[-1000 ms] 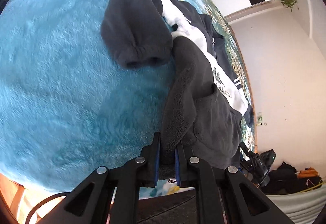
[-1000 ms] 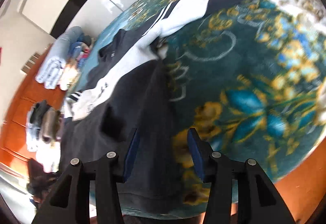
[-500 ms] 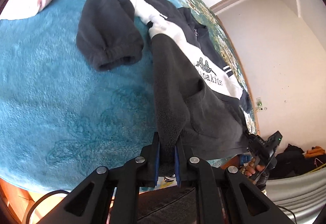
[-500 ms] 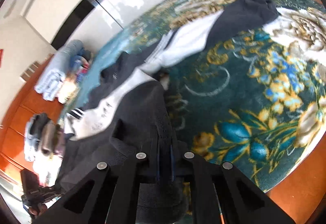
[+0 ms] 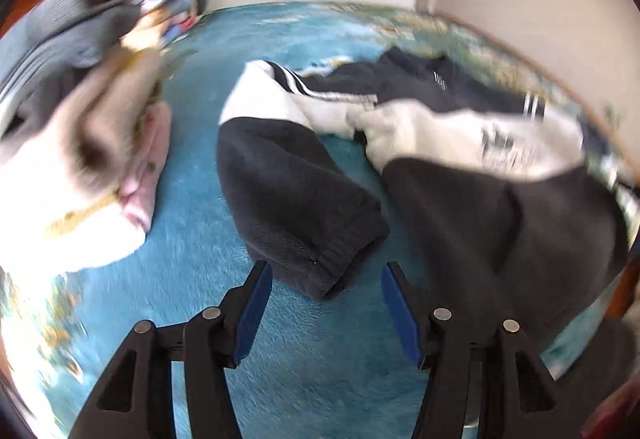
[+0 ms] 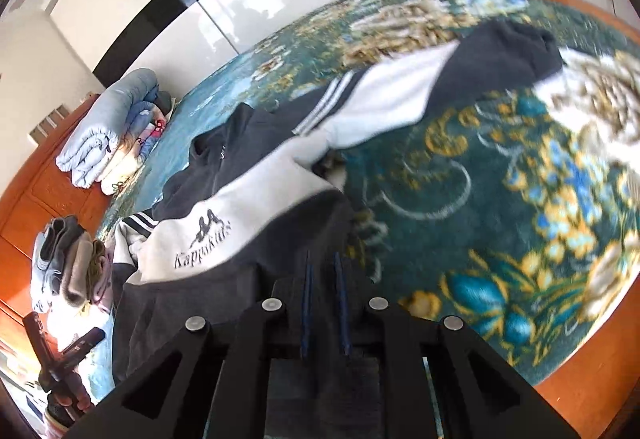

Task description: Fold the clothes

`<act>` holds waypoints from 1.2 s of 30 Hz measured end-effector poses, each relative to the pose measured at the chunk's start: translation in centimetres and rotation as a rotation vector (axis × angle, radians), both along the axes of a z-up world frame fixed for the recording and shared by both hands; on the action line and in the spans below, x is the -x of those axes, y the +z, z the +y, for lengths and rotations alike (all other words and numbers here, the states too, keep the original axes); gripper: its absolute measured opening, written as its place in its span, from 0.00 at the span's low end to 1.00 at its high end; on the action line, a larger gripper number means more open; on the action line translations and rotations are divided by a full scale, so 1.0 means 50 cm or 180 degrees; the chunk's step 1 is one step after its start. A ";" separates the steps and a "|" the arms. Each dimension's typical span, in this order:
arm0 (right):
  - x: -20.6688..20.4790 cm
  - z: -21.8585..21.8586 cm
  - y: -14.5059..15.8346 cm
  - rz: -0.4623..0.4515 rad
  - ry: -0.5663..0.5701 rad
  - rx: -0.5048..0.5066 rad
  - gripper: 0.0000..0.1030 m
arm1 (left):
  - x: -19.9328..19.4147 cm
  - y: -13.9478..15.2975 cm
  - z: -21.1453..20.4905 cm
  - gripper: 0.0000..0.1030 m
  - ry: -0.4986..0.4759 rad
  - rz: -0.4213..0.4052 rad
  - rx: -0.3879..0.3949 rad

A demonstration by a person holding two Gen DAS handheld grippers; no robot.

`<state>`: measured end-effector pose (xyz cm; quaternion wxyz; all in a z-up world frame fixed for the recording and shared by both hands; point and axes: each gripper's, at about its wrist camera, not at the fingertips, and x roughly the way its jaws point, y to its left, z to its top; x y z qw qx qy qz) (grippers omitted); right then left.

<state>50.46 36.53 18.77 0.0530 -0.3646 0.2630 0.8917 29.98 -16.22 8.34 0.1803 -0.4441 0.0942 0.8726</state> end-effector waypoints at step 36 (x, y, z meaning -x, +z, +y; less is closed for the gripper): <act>0.145 0.078 -0.039 0.0729 0.0300 0.1021 0.42 | 0.334 0.485 0.216 0.19 0.0201 -0.0050 -0.2134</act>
